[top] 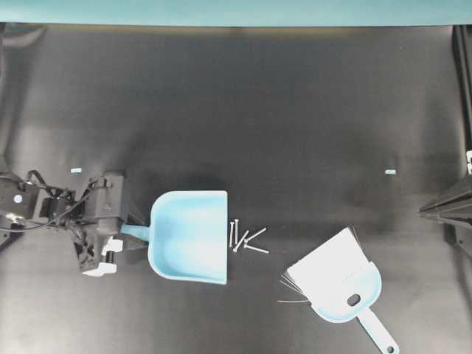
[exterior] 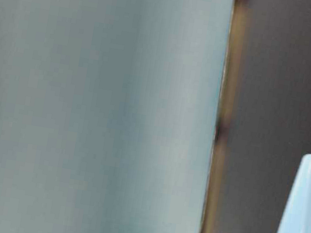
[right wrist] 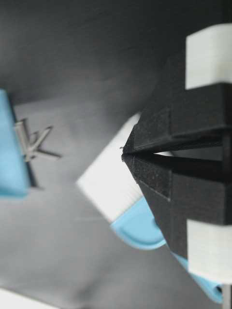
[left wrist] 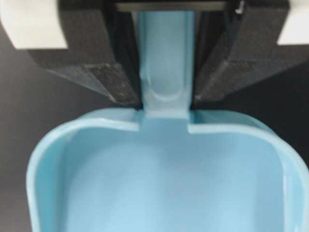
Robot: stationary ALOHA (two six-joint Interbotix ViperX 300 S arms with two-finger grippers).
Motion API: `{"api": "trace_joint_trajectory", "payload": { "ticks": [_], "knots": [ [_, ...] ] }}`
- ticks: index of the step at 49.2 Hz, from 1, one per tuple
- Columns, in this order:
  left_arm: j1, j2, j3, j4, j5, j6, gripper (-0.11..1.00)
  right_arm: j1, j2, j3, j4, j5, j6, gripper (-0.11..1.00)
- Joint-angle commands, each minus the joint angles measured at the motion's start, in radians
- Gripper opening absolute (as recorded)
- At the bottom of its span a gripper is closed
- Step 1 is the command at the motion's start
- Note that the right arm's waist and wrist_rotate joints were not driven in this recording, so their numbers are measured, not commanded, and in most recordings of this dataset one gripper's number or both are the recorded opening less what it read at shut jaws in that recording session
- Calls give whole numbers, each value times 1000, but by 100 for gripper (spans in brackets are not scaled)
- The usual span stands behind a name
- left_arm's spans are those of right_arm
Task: Hold the dustpan with the left arm, while a human hand uses a hand brush to gather screws into the dustpan.
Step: 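Hold the dustpan steady with the left gripper while the brush approaches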
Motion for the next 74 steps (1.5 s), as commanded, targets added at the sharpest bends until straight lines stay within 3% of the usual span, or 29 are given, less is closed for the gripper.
{"api": "trace_joint_trajectory", "payload": {
  "ticks": [1, 11, 20, 74],
  "knots": [
    [-5, -37, -9, 3, -3, -9, 30, 0, 8, -2, -6, 72, 0, 0],
    [-9, -61, 17, 3, 12, -23, 30, 0, 11, 8, -15, 417, -2, 0],
    [-14, -61, 14, 3, 98, -35, 30, 0, -9, 0, 28, 526, 0, 0],
    [-12, -64, 5, 3, 107, -21, 30, 0, -17, 0, 26, 528, -2, 0]
  ]
}}
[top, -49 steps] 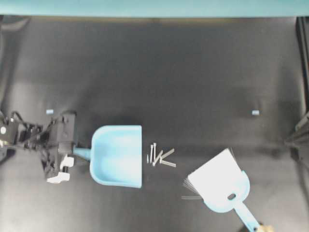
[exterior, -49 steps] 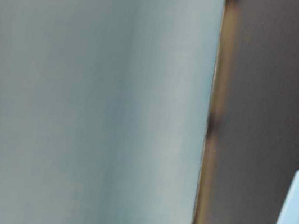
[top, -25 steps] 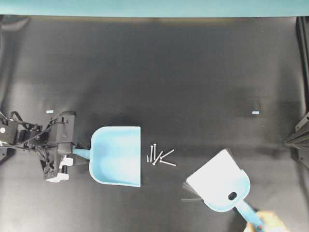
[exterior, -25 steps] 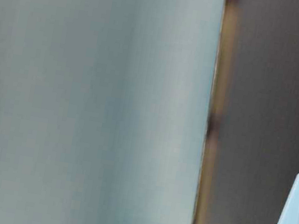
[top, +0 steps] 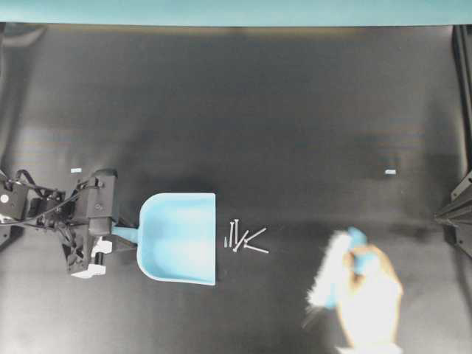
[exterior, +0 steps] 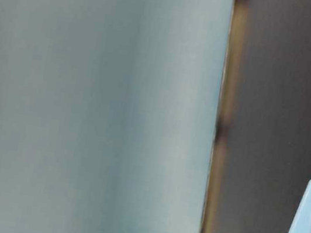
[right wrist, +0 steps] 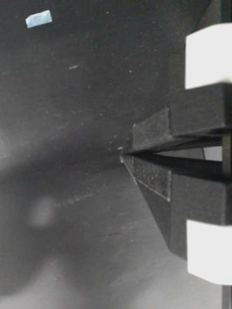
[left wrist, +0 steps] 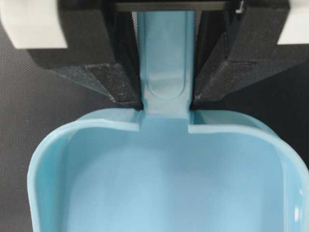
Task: Hold the dustpan with the left arm, while a human hand uses a hand brush to gather screws into the dustpan.
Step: 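Hold the dustpan steady with the left gripper while the brush approaches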
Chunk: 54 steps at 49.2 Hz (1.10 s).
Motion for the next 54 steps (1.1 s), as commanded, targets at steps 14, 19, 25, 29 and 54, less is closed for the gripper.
{"api": "trace_joint_trajectory", "payload": {
  "ticks": [14, 19, 25, 29, 54],
  "knots": [
    [-2, 2, -28, 3, 29, 8, 30, 0, 6, -6, 11, 11, -2, 0],
    [0, 6, -26, 3, 28, 8, 30, 0, 6, -6, 11, 11, -2, 0],
    [2, 21, -20, 3, 25, 8, 30, 0, 5, -6, 11, 11, -2, 0],
    [5, 35, -15, 3, 20, 8, 30, 0, 6, -6, 11, 11, -2, 0],
    [28, 86, 37, 3, -100, 28, 30, 0, 5, -6, 11, 11, -2, 0]
  ]
}}
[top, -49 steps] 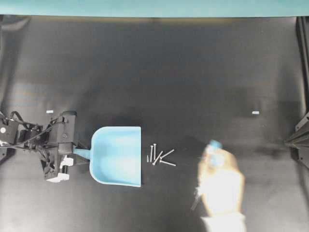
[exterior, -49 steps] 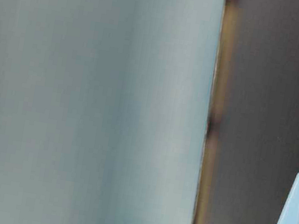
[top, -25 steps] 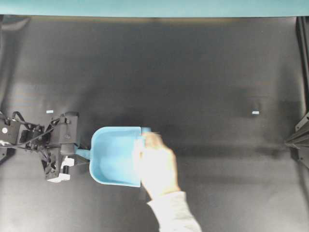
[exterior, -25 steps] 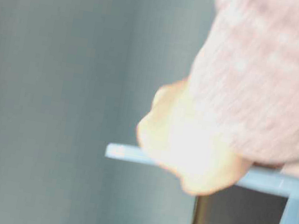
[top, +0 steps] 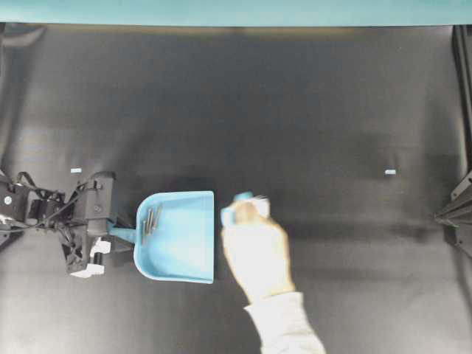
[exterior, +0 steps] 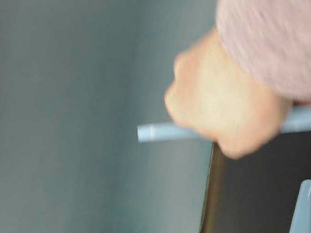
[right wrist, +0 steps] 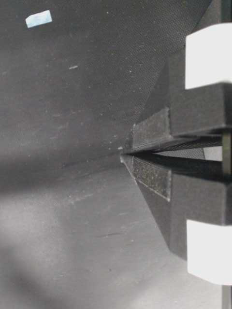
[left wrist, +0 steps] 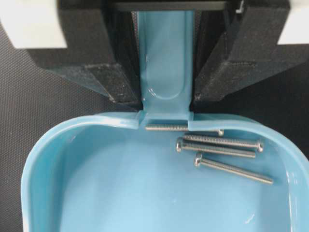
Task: Hold the dustpan with the left arm, while a human hand uses a hand brush to gather screws into the dustpan.
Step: 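Hold the dustpan steady with the left gripper while the brush approaches, then keep holding the dustpan with the left gripper as screws are swept in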
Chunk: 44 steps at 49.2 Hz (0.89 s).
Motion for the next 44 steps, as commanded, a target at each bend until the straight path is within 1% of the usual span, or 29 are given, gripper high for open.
{"api": "trace_joint_trajectory", "payload": {
  "ticks": [1, 5, 8, 14, 23, 28, 34, 39, 44],
  "knots": [
    [14, 18, -2, 3, 3, 6, 30, 0, 5, -6, 11, 11, 0, 0],
    [14, 38, -15, 3, 44, 6, 30, 0, 5, -6, 11, 11, 0, 0],
    [14, 44, -37, 3, 104, 9, 30, 0, 5, -6, 11, 11, 2, 0],
    [15, 43, -106, 5, 247, 23, 30, 0, 5, -6, 9, 11, 0, 0],
    [14, -2, -198, 5, 492, 92, 30, 0, 5, -6, 11, 11, 0, 0],
    [21, -20, -241, 5, 601, 84, 30, 0, 5, -6, 11, 11, 0, 0],
    [25, -23, -279, 5, 661, 67, 30, 0, 5, -6, 11, 11, 2, 0],
    [28, -23, -314, 5, 706, 69, 30, 0, 5, -6, 11, 11, 2, 0],
    [31, -15, -336, 5, 713, 71, 30, 0, 5, -6, 11, 11, 2, 0]
  ]
}}
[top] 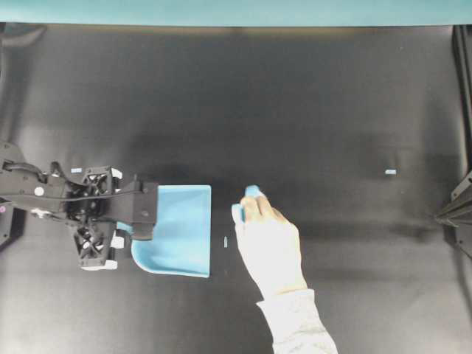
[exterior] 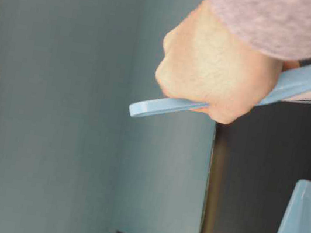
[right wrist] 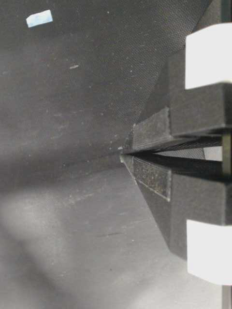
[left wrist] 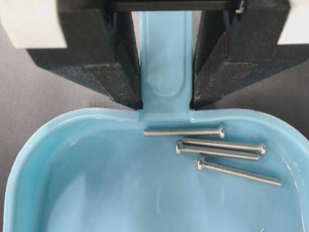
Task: Hold the dustpan with the left arm, while a human hand uses a hand brush to gather screws into the dustpan.
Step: 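Keep holding the dustpan with the left gripper as screws are swept in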
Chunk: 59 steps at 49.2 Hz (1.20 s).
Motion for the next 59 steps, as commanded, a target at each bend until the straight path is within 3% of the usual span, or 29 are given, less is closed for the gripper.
{"api": "trace_joint_trajectory", "payload": {
  "ticks": [1, 17, 24, 35, 47, 59],
  "knots": [
    [3, -2, -40, 3, 5, 0, 30, 0, 6, -6, 9, 11, 0, 0],
    [25, 67, -55, 3, -12, 0, 30, 0, 6, -6, 11, 11, 0, 0],
    [34, 97, -18, 2, -121, 0, 30, 0, 6, -6, 11, 11, 0, 0],
    [41, 91, 104, 3, -428, -11, 30, 0, 3, -6, 11, 11, 0, 0],
    [41, 81, 138, 2, -476, -11, 30, 0, 3, -6, 11, 11, 0, 0],
    [41, 43, 202, 2, -699, 2, 30, 0, 3, -6, 11, 11, 2, 0]
  ]
}}
